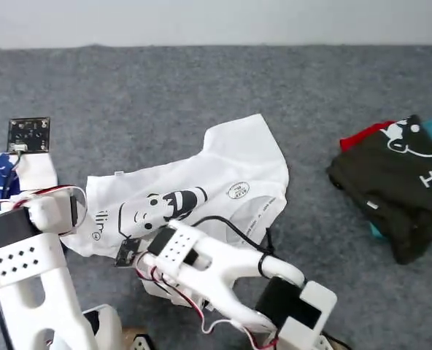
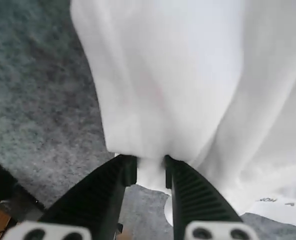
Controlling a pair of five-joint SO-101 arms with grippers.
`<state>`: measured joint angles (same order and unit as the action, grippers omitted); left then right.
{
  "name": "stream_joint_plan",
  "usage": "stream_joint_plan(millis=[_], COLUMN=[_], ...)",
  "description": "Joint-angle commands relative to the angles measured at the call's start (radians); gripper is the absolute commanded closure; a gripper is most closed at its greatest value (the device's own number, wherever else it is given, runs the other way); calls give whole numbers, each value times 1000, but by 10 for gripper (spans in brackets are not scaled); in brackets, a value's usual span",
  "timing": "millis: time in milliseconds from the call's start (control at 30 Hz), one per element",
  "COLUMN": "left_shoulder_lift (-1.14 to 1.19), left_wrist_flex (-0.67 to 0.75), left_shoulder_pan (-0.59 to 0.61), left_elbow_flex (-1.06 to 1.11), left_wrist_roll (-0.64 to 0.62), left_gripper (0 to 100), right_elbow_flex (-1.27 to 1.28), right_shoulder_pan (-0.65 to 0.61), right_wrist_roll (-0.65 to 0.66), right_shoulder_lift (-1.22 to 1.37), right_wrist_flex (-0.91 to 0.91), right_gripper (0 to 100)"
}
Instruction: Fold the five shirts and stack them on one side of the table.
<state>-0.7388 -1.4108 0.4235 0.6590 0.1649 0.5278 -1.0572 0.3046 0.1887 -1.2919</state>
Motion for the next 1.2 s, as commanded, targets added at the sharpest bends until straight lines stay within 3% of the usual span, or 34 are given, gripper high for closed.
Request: stream_joint_plan(millis=[0,100,300,733,933,1167], left_shoulder_lift=[-5,-5,-5,0,-3,2], left_wrist_flex=[-8,-8,-8,-14,-35,-31], left_shoulder_pan=[5,5,3,3,-3,-5], left_elbow_flex=[-30,-30,-30,-28,-28,-28], left_wrist_roll=[-2,-2,-2,-2,0,0], left_gripper=[988,988,988,988,988,988], right_elbow_flex=[44,44,44,-157,-158,-155], right_shoulder_pan=[-7,-5,15,446,555,708], right_wrist_roll=[0,40,86,147,141,114], right_shoulder_lift=[7,7,-28,-572,-708,-697], right_wrist_flex=[70,61,-45,-412,-426,-292], right_gripper=[896,991,989,989,989,989])
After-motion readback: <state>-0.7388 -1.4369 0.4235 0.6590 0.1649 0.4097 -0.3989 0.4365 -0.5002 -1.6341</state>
